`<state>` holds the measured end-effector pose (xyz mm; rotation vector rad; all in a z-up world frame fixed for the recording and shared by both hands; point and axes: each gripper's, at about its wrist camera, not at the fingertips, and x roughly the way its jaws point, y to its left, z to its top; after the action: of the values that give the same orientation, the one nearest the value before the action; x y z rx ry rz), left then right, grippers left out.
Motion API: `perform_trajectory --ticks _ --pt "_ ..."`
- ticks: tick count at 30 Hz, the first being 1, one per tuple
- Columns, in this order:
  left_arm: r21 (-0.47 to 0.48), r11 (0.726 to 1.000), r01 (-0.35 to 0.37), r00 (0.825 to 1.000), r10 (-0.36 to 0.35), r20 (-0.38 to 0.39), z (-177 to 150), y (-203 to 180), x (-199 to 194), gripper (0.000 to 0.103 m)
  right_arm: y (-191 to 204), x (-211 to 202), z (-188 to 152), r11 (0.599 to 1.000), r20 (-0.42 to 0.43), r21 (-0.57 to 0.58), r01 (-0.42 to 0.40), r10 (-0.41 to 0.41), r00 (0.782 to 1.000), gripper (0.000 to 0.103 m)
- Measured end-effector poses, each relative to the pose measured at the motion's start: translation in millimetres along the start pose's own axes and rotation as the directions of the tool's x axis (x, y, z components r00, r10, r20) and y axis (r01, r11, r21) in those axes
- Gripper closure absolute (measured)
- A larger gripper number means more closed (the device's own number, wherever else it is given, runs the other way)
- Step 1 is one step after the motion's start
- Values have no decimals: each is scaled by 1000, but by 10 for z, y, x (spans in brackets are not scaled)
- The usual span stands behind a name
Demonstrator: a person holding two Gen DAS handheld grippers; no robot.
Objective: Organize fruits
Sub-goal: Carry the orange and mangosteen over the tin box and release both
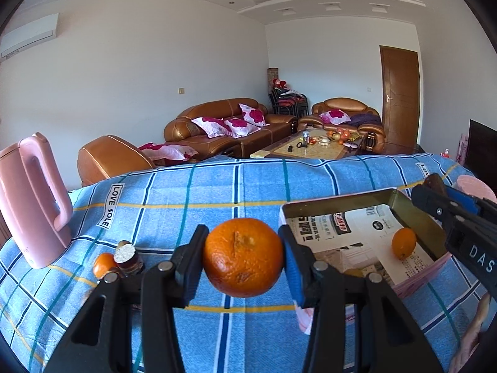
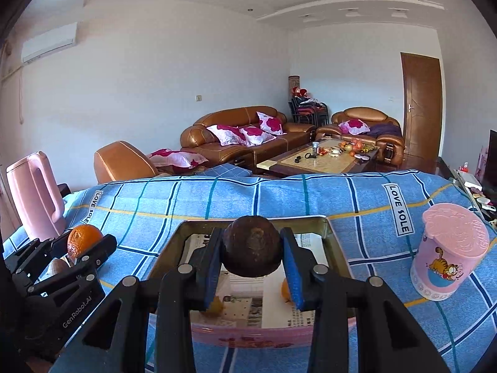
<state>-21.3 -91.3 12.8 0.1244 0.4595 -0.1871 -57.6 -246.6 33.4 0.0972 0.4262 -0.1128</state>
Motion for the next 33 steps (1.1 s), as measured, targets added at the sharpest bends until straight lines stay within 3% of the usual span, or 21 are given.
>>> perform_trajectory --ticks 8,20,33 --pt "36 997 63 998 -63 -20 48 -334 117 55 -316 33 25 998 -7 20 57 -57 998 64" --pt "50 985 164 979 -156 -128 92 -602 433 55 -526 233 23 993 -61 26 111 -109 992 64" --pt "29 969 246 945 -233 -229 57 -628 600 55 -284 522 -34 998 -157 -34 43 -48 986 64"
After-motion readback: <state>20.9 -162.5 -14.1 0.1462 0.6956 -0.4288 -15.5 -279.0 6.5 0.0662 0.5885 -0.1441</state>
